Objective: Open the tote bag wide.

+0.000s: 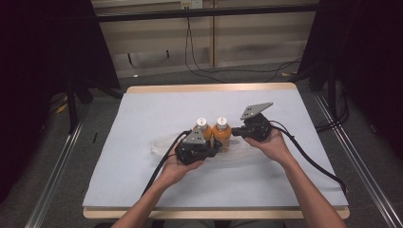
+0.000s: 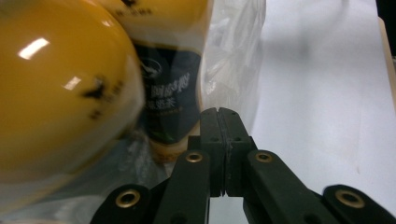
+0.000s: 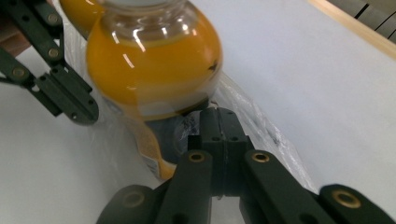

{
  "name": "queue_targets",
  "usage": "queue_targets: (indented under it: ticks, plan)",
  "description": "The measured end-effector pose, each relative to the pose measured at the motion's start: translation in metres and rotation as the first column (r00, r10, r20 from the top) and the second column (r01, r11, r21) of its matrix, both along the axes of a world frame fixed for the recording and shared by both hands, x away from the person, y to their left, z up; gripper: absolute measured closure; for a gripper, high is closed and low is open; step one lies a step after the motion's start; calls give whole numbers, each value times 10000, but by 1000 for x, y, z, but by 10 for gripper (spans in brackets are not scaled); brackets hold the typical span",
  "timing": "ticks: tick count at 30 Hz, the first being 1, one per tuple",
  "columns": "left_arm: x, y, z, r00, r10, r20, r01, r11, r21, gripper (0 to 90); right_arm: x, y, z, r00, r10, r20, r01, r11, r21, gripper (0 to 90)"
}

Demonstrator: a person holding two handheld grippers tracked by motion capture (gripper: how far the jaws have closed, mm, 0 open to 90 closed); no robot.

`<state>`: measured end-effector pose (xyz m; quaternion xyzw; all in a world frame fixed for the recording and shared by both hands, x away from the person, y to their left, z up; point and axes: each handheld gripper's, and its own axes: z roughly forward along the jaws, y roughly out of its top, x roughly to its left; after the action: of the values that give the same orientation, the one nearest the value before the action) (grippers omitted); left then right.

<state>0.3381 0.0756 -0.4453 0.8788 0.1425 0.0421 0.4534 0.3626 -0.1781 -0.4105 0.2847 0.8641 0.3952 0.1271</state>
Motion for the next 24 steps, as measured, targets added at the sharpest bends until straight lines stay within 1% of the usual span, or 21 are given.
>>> queue_targets:
  ticks: [1, 2, 4, 5, 7, 9, 10, 11, 12, 13, 16, 17, 18, 19, 20, 21, 22, 23, 24]
  plan:
    - [1, 0, -1, 9999, 112, -73, -113, 9999, -30, 895, 2, 0, 0, 10000, -3, -87, 3, 10000, 16, 900]
    - [2, 1, -2, 9998, 179, -34, -179, 9997, 136, 895, 5, -1, -2, 9999, -49, -156, 49, 10000, -4, 900]
    - [4, 0, -4, 9996, 278, -85, -279, 9995, -126, 895, 11, -1, -6, 9993, -51, -368, 51, 10000, 0, 900]
    - [4, 0, -5, 9992, 383, -138, -385, 9992, -133, 895, 13, 0, -9, 9988, -75, -491, 73, 10000, -41, 900]
    - [5, -2, -8, 9992, 399, -65, -398, 9992, 104, 895, 18, 2, -15, 9973, 1, -735, -14, 9999, -166, 900]
    - [5, -2, -11, 9989, 458, -31, -457, 9982, 395, 895, 21, 6, -21, 9956, 63, -935, -78, 9998, -158, 900]
    - [5, -3, -13, 9991, 414, -58, -412, 9986, 330, 895, 23, 8, -24, 9951, 59, -986, -82, 9997, -227, 900]
    - [5, -3, -13, 9991, 414, 4, -414, 9976, 560, 895, 25, 9, -27, 9950, 58, -993, -87, 9995, -288, 900]
    - [6, -3, -15, 9990, 446, 33, -447, 9977, 503, 895, 26, 10, -28, 9945, 55, -1043, -87, 9995, -306, 900]
    - [6, -2, -15, 9989, 458, 57, -461, 9970, 615, 895, 28, 12, -31, 9940, 104, -1093, -136, 9995, -286, 900]
    - [6, -1, -17, 9986, 522, -7, -520, 9963, 691, 894, 31, 15, -34, 9930, 113, -1175, -151, 9994, -310, 900]
    - [6, -1, -18, 9986, 517, 63, -520, 9959, 743, 895, 33, 16, -34, 9934, 63, -1142, -103, 9993, -346, 900]
    - [6, -1, -20, 9986, 530, 29, -531, 9958, 743, 895, 34, 17, -34, 9930, -11, -1185, -29, 9994, -331, 900]
    - [6, -1, -20, 9985, 544, 66, -548, 9945, 892, 895, 36, 17, -35, 9927, 56, -1207, -91, 9996, -281, 900]
    - [6, 0, -21, 9987, 504, 44, -506, 9948, 887, 895, 37, 18, -36, 9919, -21, -1269, -8, 9997, -227, 900]
    - [6, -1, -22, 9985, 552, 10, -551, 9955, 770, 895, 38, 18, -36, 9913, -19, -1313, -5, 9998, -180, 900]
    - [6, -1, -22, 9986, 533, -10, -530, 9956, 773, 895, 39, 19, -37, 9905, -104, -1373, 80, 9998, -181, 900]
    - [6, 0, -22, 9984, 556, -24, -553, 9956, 761, 895, 41, 19, -39, 9893, -31, -1461, 23, 10000, -54, 900]
    - [6, 0, -22, 9984, 563, 0, -561, 9952, 796, 895, 42, 20, -41, 9895, -74, -1445, 70, 10000, -36, 900]
